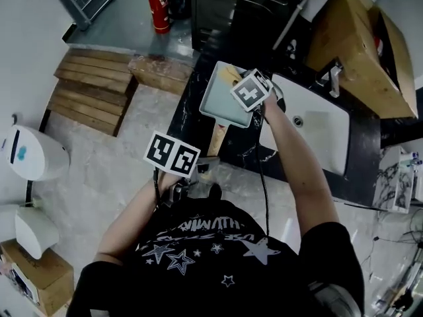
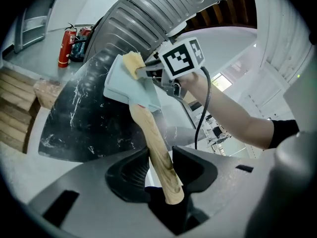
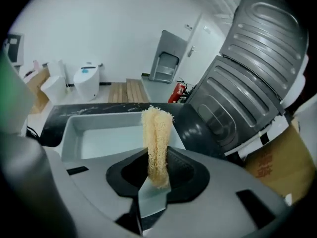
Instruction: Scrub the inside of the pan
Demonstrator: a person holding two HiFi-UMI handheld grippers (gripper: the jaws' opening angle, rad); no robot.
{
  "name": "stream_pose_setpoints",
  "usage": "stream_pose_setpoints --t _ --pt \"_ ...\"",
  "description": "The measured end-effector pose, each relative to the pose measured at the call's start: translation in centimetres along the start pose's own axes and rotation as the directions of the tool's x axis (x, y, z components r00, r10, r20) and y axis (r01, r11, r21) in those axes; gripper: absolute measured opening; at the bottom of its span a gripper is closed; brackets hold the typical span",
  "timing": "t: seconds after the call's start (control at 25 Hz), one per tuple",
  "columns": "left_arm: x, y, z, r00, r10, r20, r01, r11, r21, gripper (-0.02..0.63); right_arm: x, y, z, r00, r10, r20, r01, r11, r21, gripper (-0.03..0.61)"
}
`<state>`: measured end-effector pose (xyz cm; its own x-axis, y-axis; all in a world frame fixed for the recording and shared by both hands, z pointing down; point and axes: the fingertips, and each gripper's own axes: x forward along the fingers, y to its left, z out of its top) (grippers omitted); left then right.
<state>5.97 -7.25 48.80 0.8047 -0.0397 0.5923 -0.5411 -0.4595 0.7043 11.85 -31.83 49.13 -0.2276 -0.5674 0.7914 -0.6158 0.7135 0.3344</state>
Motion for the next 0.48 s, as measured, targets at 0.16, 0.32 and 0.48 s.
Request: stream_pose_setpoints --t 0.16,0.32,0.48 --pt "-0.2 0.2 0.0 1.000 0.003 0.001 -0.003 1.000 -0.002 0.155 1.6 -0.6 -0.5 0.993 -0.056 -0.103 0.048 0.995 -0.083 0.087" --pt "-0.4 0.2 -0.1 1.000 0.003 0.001 -0.003 1.000 -0.003 0.153 2.7 -1.2 -0.4 0.981 -0.106 -0.161 0.083 0.986 -0.148 0.087" --pt "-0.2 0.1 0.0 1.000 0.002 -0.014 -0.002 1.000 0.002 0.154 3.5 -1.3 -0.3 0.974 -0.111 -0.199 0.061 0.969 -0.241 0.087"
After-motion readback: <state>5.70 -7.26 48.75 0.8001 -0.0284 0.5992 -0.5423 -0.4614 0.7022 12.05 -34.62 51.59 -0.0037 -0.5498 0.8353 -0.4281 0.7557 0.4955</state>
